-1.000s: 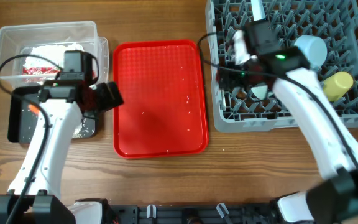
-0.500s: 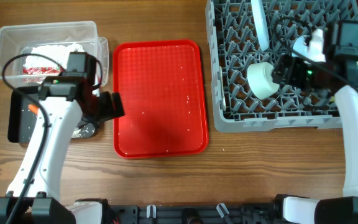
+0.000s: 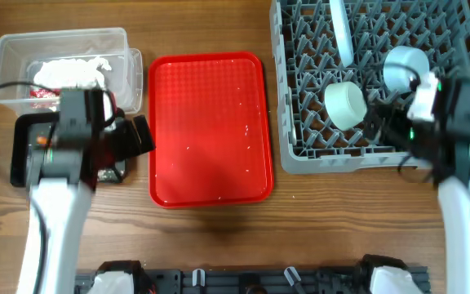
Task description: Sort waste into correct bins and load items into the dishwasher rack
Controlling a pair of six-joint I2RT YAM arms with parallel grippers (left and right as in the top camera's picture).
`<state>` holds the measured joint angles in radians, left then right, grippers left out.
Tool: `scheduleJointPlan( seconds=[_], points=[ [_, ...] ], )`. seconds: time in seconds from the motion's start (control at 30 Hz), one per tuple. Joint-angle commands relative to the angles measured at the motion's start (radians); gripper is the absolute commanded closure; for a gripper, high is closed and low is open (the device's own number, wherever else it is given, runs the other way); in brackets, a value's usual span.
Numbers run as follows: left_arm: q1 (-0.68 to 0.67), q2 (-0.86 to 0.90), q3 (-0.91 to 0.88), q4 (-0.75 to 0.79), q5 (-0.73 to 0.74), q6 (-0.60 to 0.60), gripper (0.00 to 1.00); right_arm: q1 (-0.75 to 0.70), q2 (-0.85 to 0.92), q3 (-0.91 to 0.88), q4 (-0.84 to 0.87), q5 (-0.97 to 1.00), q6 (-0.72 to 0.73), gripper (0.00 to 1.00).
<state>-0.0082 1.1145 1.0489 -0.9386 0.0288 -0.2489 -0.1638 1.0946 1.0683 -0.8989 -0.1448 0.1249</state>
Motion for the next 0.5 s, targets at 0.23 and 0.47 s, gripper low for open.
scheduleJointPlan(
  seconds=[0.23,0.47],
  points=[
    [-0.012,-0.529,-0.274,0.135,-0.003,-0.005,0.00,-0.003,-0.358,-0.114,0.031,0.047,-0.018,0.00],
    [-0.012,-0.584,-0.274,0.133,-0.003,-0.005,0.00,-0.003,-0.344,-0.114,0.023,0.047,-0.018,0.00]
  ],
)
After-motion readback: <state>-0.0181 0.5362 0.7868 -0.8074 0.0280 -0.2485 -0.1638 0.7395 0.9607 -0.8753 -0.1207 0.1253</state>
